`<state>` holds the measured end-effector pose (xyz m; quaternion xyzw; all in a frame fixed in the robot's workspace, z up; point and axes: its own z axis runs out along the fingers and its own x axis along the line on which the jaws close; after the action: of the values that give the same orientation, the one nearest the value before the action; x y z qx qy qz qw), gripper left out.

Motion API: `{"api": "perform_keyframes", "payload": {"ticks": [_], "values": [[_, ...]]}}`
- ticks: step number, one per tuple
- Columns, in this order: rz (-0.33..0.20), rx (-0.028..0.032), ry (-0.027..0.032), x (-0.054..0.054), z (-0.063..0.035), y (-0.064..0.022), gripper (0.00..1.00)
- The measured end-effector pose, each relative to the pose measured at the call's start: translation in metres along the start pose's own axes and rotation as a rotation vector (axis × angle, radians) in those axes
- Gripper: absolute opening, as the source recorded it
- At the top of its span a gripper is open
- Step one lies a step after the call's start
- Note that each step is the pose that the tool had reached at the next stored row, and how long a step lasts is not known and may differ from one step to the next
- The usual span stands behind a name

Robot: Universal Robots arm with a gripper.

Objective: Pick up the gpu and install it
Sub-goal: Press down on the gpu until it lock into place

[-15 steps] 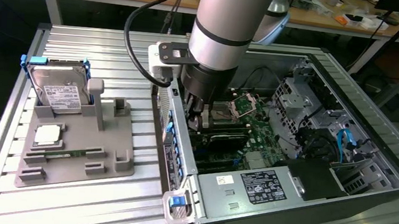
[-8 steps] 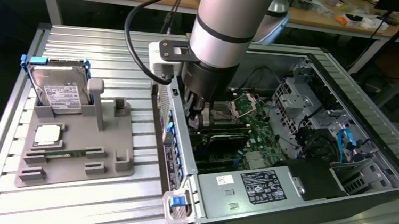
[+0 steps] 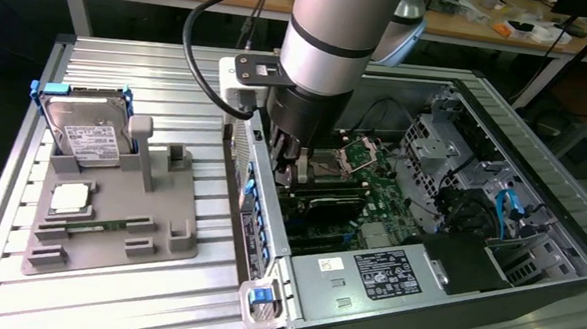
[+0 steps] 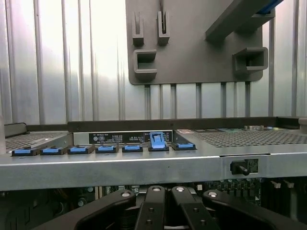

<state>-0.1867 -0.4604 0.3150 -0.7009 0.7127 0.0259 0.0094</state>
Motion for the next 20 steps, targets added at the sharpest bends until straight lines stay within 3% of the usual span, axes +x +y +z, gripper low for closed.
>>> {"api": "perform_keyframes", "payload": {"ticks": [20], "values": [[0.000,-0.0018,0.0006,0.0005,0.0065,0.0014,0.11]]}}
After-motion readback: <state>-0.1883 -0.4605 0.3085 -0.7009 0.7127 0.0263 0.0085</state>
